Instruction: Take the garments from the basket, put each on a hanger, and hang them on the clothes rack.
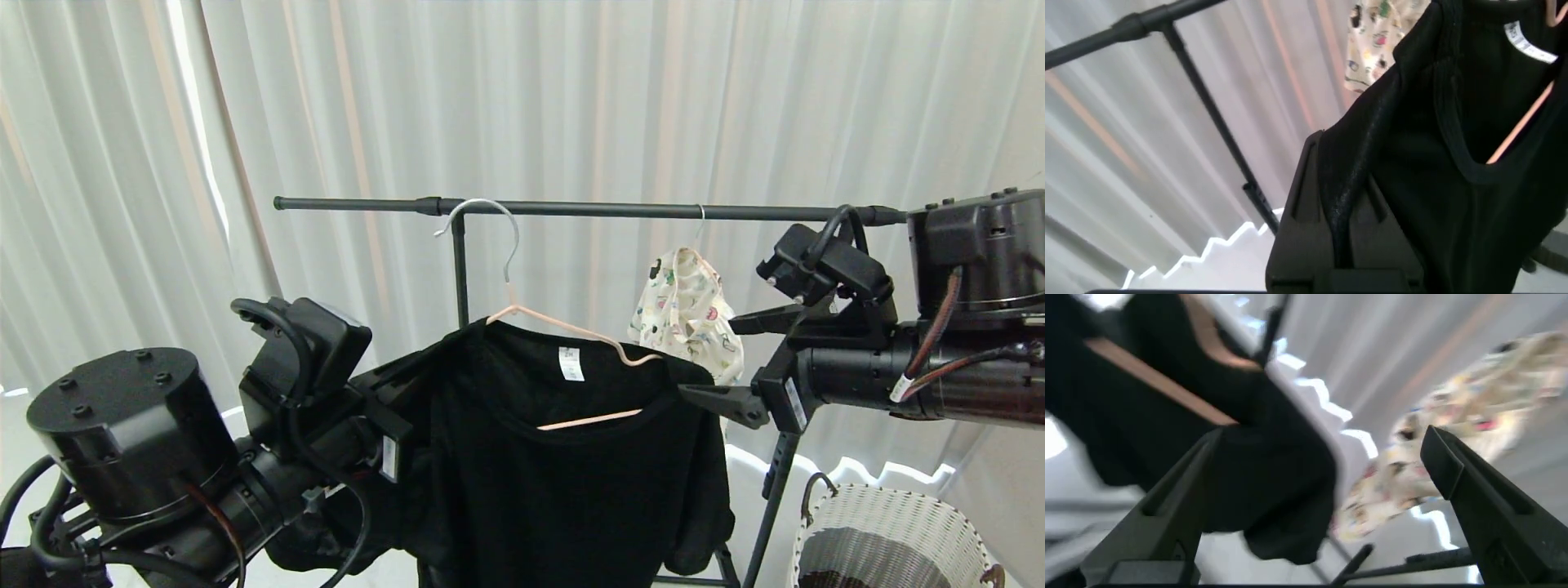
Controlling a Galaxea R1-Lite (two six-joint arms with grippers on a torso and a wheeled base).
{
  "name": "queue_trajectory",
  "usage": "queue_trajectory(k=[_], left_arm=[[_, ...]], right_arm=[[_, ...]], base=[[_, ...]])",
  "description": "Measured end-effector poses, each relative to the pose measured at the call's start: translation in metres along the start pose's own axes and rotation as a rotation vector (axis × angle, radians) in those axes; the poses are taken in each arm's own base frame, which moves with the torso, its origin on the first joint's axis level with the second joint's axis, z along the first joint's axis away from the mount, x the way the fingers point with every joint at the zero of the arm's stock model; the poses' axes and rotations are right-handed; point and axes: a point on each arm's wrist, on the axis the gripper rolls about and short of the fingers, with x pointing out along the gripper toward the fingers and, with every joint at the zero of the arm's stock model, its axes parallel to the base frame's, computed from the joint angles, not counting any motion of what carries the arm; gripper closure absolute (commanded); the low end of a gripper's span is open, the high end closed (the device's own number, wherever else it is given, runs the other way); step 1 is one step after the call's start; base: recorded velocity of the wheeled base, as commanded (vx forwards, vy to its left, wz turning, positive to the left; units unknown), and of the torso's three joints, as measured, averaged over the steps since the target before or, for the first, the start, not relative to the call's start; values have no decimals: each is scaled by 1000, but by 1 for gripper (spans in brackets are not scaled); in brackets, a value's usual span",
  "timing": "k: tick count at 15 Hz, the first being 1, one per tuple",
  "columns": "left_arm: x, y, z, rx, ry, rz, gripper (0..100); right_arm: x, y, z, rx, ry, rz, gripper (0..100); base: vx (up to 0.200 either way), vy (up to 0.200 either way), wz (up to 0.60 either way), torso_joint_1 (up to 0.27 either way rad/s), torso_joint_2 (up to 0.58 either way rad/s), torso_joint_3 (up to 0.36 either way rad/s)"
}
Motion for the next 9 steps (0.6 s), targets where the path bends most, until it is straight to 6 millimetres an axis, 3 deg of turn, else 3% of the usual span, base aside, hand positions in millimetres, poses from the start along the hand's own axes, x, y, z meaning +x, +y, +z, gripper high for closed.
queue_trajectory(k=[5,9], left_arm=[[-11,-21,-1,48,-6,-104,100],[-15,-30,4,88,-39,-147,100]], right_arm=[[-10,24,18,-126,108,258,0],[11,37,27,-155,141,336,0]], base=[[0,0,0,0,0,0],[0,0,0,0,0,0]])
